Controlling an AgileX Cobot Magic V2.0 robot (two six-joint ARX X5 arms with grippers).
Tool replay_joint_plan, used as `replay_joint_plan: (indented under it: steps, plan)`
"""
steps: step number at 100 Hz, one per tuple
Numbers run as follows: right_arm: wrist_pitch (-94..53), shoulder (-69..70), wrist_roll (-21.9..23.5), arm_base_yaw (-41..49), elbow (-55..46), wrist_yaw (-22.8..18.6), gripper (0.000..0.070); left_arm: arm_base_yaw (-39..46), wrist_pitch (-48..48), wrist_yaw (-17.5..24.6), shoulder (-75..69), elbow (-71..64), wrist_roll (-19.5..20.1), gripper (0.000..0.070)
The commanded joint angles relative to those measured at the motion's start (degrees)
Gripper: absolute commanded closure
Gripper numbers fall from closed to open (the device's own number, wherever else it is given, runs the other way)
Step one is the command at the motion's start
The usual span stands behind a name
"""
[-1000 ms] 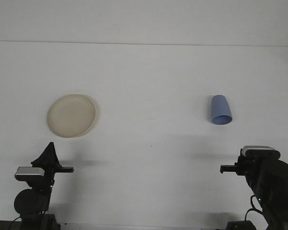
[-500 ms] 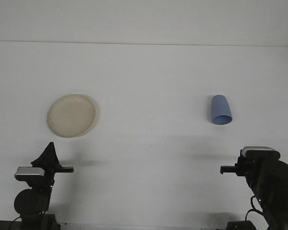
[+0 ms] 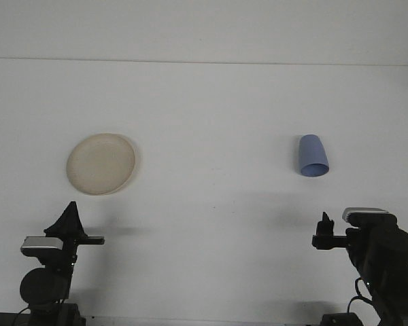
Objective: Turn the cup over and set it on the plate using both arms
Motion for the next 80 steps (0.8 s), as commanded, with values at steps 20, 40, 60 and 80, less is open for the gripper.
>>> replay_joint_plan:
  steps: [20, 40, 60, 80]
  plan:
    - [8.2, 1.1, -0.3, 0.0, 0.9, 0.4, 0.0116, 0.1, 0.8, -0.1, -0.1, -1.2, -0.1, 0.0689]
    - [13.3, 6.8, -4.5, -0.2, 0.7, 1.6, 0.0116, 0.1, 0.8, -0.1, -0.1, -1.2, -0.1, 0.0689]
    - [21.2, 14.7, -6.1, -2.0, 0.5, 1.7, 0.0116, 0.1, 0.8, -0.1, -0.1, -1.2, -0.1, 0.0689]
    - [27.6, 22.0, -7.6, -4.9, 0.3, -0.3, 0.0116, 0.1, 0.8, -0.1, -0.1, -1.2, -0.1, 0.0689]
